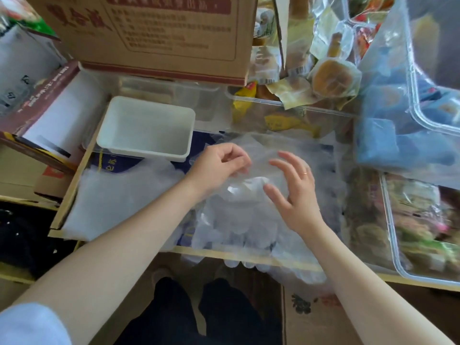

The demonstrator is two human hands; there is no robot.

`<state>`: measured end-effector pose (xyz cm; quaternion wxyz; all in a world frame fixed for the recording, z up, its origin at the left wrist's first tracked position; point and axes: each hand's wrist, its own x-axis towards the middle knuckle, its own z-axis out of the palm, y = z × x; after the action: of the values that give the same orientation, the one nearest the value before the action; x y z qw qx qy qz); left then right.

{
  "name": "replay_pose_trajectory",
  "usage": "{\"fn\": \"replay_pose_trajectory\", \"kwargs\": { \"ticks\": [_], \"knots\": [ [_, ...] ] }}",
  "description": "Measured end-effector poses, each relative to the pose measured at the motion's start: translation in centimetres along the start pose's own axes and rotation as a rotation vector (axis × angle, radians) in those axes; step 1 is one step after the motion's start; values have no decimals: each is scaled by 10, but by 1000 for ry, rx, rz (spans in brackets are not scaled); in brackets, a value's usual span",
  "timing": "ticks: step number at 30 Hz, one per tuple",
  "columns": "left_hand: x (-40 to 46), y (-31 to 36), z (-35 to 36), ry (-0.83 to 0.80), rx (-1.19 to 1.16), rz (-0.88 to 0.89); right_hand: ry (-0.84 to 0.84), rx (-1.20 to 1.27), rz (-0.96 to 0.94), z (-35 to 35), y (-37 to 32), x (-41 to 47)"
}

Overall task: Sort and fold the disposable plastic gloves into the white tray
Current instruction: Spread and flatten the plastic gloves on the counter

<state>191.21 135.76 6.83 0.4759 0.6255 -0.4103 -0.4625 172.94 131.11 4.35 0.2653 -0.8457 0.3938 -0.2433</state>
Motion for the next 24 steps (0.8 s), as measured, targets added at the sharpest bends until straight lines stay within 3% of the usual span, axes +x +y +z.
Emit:
{"fn": "replay_pose_trajectory", "kwargs": {
  "ticks": [3, 5, 9, 13, 17, 19, 22, 24],
  "knots": [
    [-4, 4, -11, -31, -128, 13, -4, 362, 451, -14, -4, 15],
    [-7, 10, -17, -19, -196, 13, -91, 617, 585, -22, -5, 30],
    [-15, 17, -28, 46, -244, 2, -217, 878, 442, -23, -12, 48],
    [-32, 7, -43, 19, -276, -143, -180, 937, 399, -18, -26, 65],
    [-52, -11, -66, -194, 0, -321, -146, 807, 395, -15, -31, 76],
    [-50, -21, -75, -98, 121, -370, -198, 779, 378, -13, -34, 77],
    [-35, -16, -78, 224, 321, -191, -347, 696, 335, -10, -38, 74],
    [-24, -1, -70, 160, 423, -59, -480, 719, 300, -8, -42, 70]
  ]
}}
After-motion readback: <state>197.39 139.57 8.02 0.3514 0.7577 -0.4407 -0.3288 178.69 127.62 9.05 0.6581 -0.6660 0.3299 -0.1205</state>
